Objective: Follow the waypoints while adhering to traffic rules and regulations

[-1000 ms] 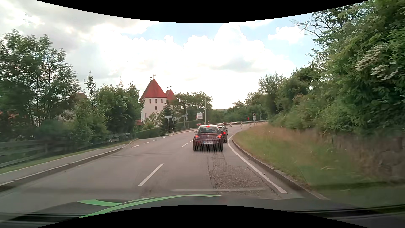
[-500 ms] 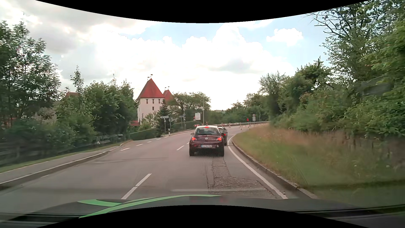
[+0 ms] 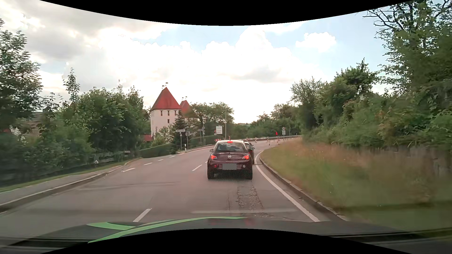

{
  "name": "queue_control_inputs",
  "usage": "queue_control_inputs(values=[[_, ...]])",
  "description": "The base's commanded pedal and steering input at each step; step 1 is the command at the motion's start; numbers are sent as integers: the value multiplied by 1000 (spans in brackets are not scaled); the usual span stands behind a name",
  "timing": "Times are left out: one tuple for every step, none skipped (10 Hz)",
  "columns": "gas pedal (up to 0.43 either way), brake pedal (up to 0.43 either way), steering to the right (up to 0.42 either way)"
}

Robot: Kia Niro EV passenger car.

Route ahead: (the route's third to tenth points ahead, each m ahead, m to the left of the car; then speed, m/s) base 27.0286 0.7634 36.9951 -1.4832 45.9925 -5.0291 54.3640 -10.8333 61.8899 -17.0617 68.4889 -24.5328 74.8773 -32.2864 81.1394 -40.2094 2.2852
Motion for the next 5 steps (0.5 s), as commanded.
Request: queue_control_inputs(values=[[0,244,18],[0,250,18],[0,250,18],[0,250,18],[0,250,20]])
